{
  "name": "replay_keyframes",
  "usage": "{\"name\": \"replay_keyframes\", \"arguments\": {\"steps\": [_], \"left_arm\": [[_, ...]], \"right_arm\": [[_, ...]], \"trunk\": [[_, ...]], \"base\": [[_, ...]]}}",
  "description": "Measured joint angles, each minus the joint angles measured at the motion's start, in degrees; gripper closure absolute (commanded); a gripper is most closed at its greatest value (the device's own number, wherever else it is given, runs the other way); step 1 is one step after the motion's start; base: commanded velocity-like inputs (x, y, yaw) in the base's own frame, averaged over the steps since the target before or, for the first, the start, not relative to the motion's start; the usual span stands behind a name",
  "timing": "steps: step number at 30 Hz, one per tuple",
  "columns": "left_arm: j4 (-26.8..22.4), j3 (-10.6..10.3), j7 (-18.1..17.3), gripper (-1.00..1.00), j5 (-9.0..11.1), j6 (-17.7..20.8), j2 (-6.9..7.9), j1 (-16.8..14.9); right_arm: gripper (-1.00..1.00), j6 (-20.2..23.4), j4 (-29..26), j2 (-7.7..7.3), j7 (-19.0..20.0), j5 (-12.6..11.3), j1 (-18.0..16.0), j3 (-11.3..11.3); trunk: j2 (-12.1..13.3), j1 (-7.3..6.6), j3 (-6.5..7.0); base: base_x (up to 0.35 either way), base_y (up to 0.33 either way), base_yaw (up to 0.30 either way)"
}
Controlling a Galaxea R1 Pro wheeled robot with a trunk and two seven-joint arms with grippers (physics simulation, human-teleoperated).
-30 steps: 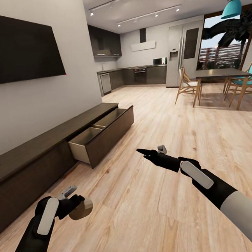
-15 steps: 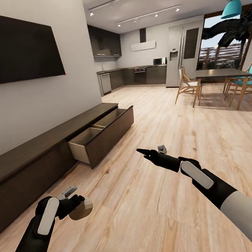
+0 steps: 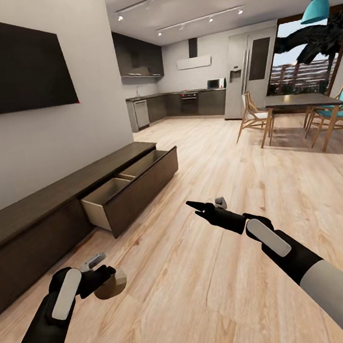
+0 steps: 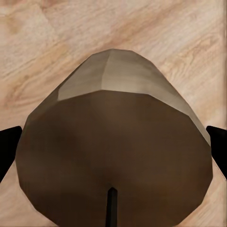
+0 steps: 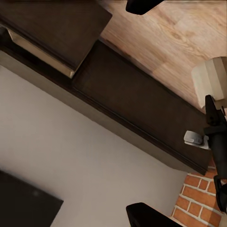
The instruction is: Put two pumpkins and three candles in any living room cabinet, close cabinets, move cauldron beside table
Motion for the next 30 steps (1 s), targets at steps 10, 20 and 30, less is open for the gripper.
{"name": "replay_keyframes", "arguments": {"steps": [10, 20, 30], "left_arm": [[0.05, -0.1, 0.01, 1.0, -0.07, 0.0, -0.01, -0.01], [0.11, -1.34, 0.1, 1.0, -0.12, -0.27, -0.01, -0.01], [0.1, -1.5, 0.11, 1.0, -0.14, -0.44, -0.01, -0.01]], "right_arm": [[-1.0, 0.01, -0.08, -0.08, -0.02, -0.01, 0.01, 0.0], [-1.0, 0.01, -0.11, -0.2, -0.02, 0.0, 0.01, -0.03], [-1.0, 0.0, -0.11, -0.27, -0.01, 0.0, 0.01, -0.03]], "trunk": [[0.0, 0.0, 0.15], [0.0, 0.0, 0.39], [0.0, -0.01, 0.44]], "base": [[0.227, -0.23, -0.21], [0.207, -0.256, -0.276], [0.27, -0.178, -0.253]]}}
